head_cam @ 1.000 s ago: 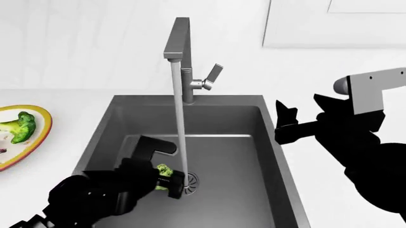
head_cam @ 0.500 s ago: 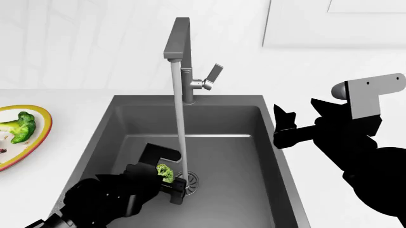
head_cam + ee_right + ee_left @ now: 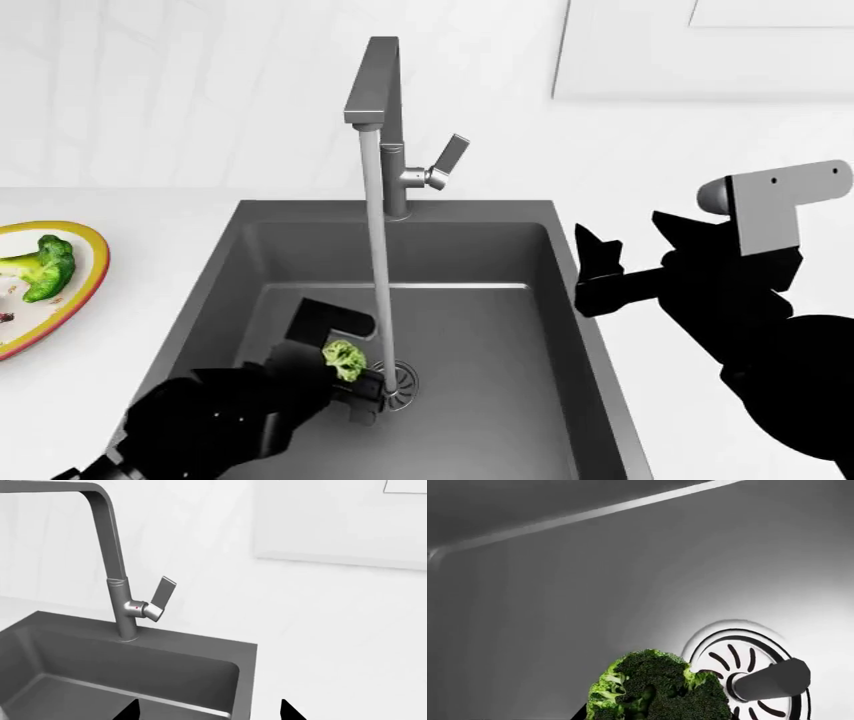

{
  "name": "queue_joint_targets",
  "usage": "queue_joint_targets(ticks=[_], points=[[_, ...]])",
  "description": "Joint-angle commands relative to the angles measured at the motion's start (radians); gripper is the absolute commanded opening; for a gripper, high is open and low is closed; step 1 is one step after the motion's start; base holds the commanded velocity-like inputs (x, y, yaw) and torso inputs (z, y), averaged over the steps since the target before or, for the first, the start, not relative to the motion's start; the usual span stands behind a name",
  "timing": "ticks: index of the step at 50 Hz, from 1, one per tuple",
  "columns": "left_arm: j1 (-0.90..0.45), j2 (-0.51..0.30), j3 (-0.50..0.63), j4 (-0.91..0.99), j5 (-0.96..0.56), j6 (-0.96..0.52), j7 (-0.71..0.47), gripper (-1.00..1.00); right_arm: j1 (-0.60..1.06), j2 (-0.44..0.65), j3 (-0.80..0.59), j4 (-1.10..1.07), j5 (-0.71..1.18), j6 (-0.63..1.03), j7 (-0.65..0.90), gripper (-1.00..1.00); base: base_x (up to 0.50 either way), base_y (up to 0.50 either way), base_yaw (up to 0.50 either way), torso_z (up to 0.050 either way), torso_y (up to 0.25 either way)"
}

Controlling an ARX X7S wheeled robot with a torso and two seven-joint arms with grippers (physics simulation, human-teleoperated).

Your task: Pick the sweet potatos and broccolis from the sink and place them in one bowl. Place the broccoli in the other bowl. Then turn off the sink faucet.

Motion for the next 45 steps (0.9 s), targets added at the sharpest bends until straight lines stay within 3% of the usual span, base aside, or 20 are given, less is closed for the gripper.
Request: queue_joint_targets(ticks=[1,25,45], points=[[0.013,-0.060,-0.048,0.133,-0.051,0.026,-0.049,-1.00,0.001,-0.003,0.006,-0.002,-0.004,-0.001,-0.007,1.00,0.00,0.00,0.00,0.000,0.000],[-0.147,-0.325,-0.245,0.706,-0.204,-0.028,-0.279,-1.00,0.040,-0.026,0.014,0.003,-0.025,-0.031,0.024,1.00,0.00,0.00,0.00,0.000,0.000],[-0.178,-0.383,-0.285,0.766,-0.203,-0.006,-0.252,-1.00,0.052,-0.028,0.021,0.006,-0.031,-0.045,0.042,1.00,0.00,0.00,0.00,0.000,0.000]])
